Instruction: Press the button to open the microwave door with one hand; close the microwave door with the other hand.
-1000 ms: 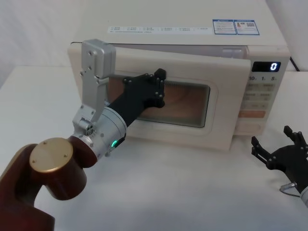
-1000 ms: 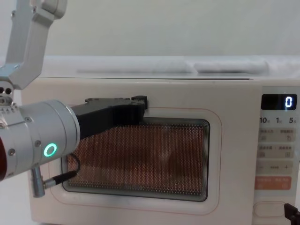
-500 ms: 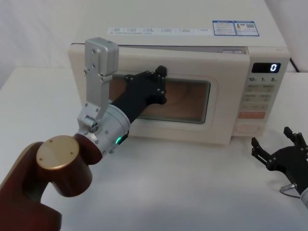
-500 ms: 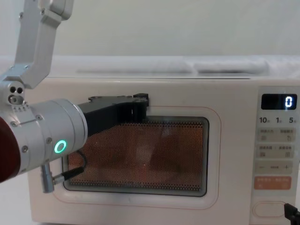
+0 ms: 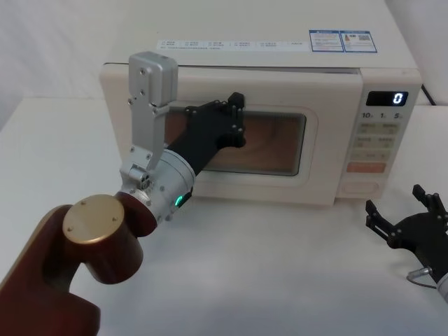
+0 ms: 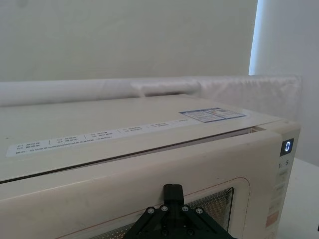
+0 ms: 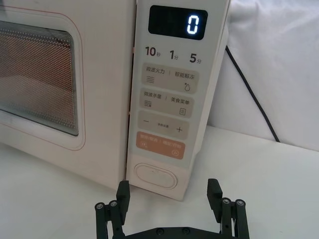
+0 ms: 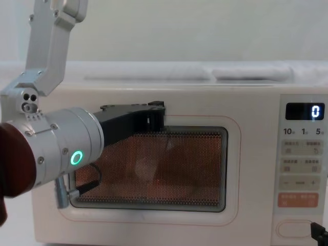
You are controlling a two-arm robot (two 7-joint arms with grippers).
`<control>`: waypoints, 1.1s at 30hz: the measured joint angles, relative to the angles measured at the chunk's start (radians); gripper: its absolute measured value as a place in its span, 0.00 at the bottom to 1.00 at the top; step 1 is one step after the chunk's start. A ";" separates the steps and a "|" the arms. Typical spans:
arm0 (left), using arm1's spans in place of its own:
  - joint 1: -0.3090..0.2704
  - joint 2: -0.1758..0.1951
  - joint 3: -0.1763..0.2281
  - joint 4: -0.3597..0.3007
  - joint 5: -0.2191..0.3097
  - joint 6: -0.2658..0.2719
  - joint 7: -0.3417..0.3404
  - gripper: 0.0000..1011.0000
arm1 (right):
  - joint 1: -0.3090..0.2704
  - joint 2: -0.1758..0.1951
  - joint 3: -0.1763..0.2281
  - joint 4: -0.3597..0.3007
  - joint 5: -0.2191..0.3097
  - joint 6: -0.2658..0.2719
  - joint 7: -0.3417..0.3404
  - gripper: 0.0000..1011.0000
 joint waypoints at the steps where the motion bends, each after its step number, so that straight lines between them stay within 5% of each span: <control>1: -0.001 -0.003 0.000 0.001 0.002 0.001 0.001 0.00 | 0.000 0.000 0.000 0.000 0.000 0.000 0.000 0.99; 33: -0.013 -0.025 -0.019 0.029 0.015 0.010 -0.004 0.00 | 0.000 0.000 0.000 0.000 0.000 0.000 0.000 0.99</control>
